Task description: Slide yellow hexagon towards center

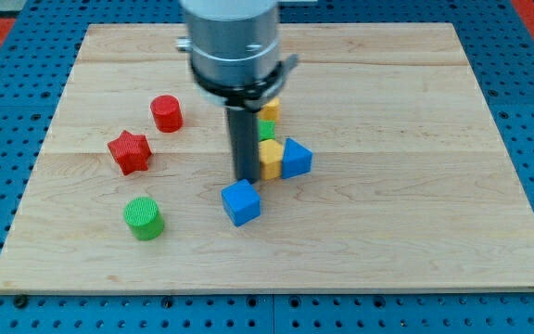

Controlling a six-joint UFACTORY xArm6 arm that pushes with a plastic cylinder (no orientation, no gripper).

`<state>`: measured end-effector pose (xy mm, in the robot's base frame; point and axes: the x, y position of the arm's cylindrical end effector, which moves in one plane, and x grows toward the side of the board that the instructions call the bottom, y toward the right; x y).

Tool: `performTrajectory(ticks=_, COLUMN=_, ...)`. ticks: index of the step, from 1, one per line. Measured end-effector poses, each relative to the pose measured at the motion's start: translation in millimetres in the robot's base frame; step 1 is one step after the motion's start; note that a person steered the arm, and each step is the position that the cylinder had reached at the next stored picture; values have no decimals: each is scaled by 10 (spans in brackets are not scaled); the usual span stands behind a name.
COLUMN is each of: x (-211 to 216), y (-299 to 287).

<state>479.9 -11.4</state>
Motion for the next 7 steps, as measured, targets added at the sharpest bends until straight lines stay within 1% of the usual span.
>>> performTrajectory(ticks=1, x=-306, y=248)
performTrajectory(ticks=2, x=-431, y=531)
performTrajectory(ticks=4, x=-371, y=750)
performTrajectory(ticks=5, x=-371, y=1007)
performTrajectory(ticks=6, x=-379, y=943)
performTrajectory(ticks=7, x=-473, y=790)
